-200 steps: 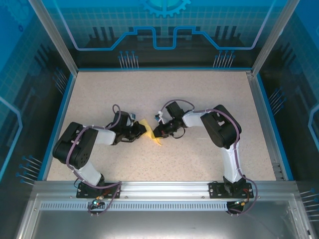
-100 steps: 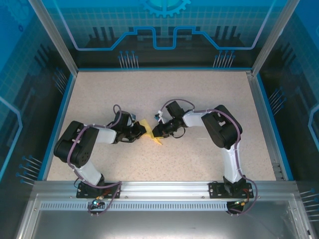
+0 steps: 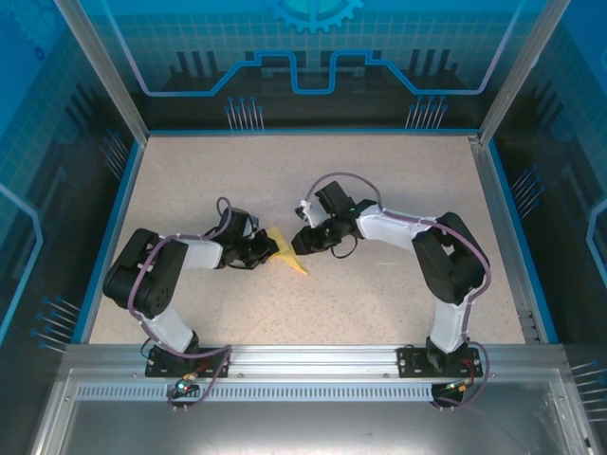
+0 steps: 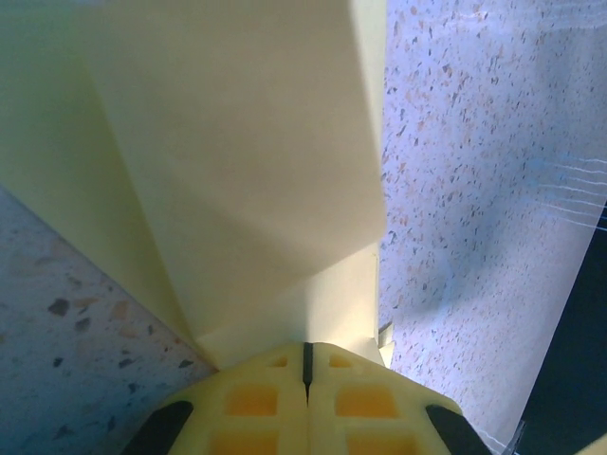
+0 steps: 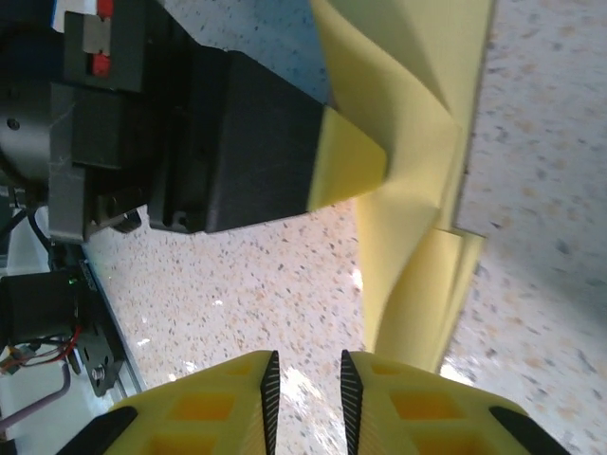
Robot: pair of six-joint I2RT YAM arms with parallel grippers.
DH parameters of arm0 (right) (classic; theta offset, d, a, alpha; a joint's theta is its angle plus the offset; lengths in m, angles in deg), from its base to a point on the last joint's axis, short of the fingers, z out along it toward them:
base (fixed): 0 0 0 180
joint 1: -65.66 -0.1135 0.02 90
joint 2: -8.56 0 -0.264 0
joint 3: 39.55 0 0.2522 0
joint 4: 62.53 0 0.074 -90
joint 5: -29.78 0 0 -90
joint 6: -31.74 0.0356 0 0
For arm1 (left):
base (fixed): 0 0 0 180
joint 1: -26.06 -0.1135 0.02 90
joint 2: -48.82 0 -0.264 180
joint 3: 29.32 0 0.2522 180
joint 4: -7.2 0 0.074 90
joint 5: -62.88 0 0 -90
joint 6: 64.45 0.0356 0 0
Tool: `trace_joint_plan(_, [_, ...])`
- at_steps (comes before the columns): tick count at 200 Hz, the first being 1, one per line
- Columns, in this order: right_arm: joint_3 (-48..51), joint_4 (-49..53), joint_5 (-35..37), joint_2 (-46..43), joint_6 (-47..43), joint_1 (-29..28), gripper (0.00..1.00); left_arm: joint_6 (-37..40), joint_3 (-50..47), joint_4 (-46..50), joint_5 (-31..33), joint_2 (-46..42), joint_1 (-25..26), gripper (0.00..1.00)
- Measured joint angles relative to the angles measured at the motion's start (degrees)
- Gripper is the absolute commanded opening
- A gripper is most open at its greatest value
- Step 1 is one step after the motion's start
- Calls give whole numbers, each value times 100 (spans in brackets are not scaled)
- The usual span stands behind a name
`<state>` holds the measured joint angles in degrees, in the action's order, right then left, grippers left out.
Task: Fold a paper plane with a square sheet of paper (pick it up from the middle)
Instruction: Fold the wing for the fifth time at the center of the table.
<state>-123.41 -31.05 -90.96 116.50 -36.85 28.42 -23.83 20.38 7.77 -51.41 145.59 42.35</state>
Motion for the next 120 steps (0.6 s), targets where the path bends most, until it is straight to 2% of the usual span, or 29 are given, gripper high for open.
trace_joint_plan(61, [-826, 562, 140, 1003, -308, -404, 18, 0, 120, 140, 0, 59, 0, 7])
trace_joint_plan(120, [-866, 811, 304, 1132, -396, -400, 17, 0, 190, 249, 0, 81, 0, 7])
